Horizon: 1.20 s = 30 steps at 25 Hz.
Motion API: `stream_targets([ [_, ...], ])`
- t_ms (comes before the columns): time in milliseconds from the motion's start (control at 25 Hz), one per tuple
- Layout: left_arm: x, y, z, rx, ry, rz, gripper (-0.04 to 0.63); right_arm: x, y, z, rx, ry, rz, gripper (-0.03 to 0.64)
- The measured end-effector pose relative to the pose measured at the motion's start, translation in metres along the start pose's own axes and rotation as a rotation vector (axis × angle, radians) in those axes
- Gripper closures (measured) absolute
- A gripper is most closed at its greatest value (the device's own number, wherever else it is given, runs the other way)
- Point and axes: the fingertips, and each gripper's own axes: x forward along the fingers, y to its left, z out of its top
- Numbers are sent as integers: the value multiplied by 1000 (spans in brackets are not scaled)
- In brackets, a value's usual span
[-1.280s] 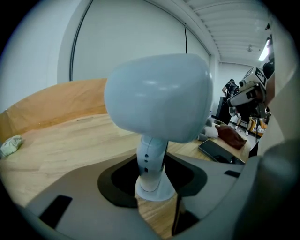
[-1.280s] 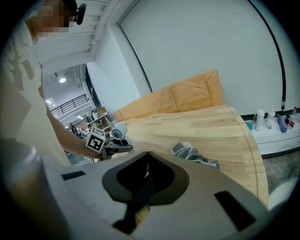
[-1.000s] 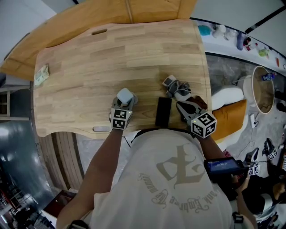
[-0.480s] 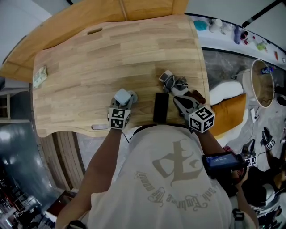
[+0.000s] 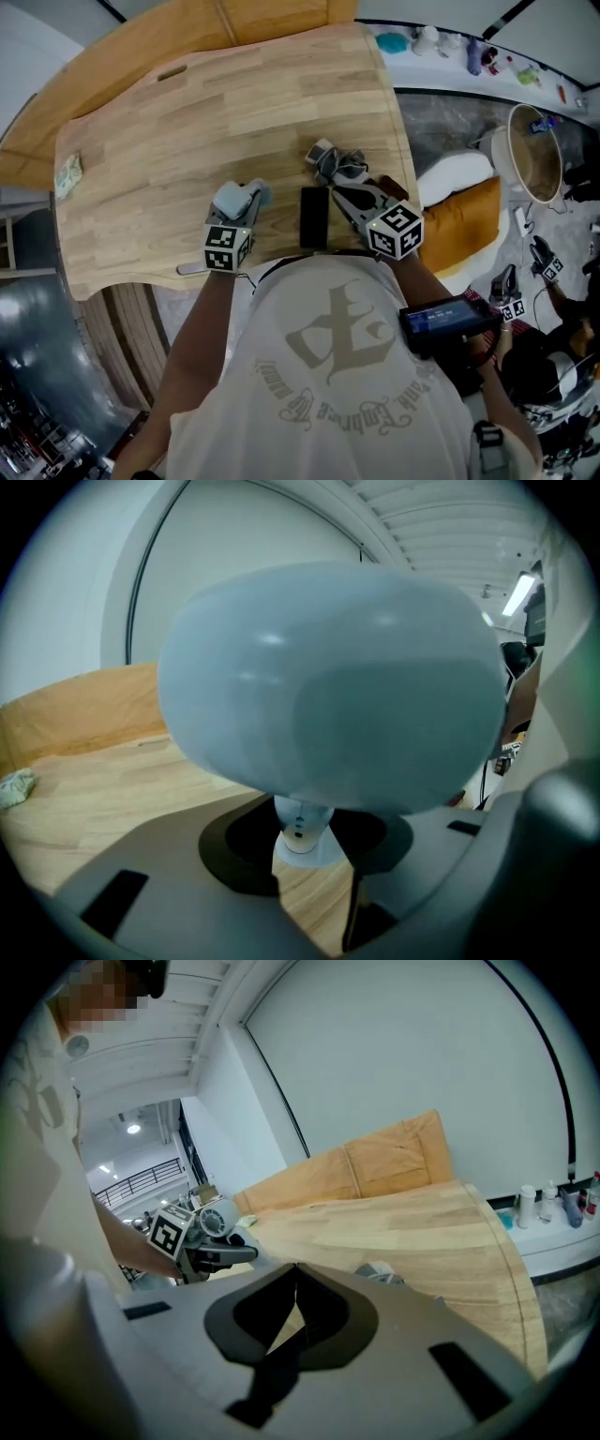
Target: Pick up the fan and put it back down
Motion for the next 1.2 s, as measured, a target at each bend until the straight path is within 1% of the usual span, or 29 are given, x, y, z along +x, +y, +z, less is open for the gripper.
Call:
stream_targets([
  [400, -18, -29, 47, 13, -69, -52, 431, -5, 10, 22, -15, -60, 11, 603],
  [640, -33, -44, 67, -2, -122, -78, 433, -16, 11, 23, -1, -88, -8, 602],
  [800, -41, -48, 70, -24, -142, -86, 433, -19, 10, 23, 3, -103, -24, 603],
  [960, -46, -52, 68, -19, -148, -93, 433, -22, 10, 22, 4, -110, -30, 603],
  [1200, -51, -57, 69, -30, -173, -127, 433, -20, 15, 20, 4, -109, -25, 603],
])
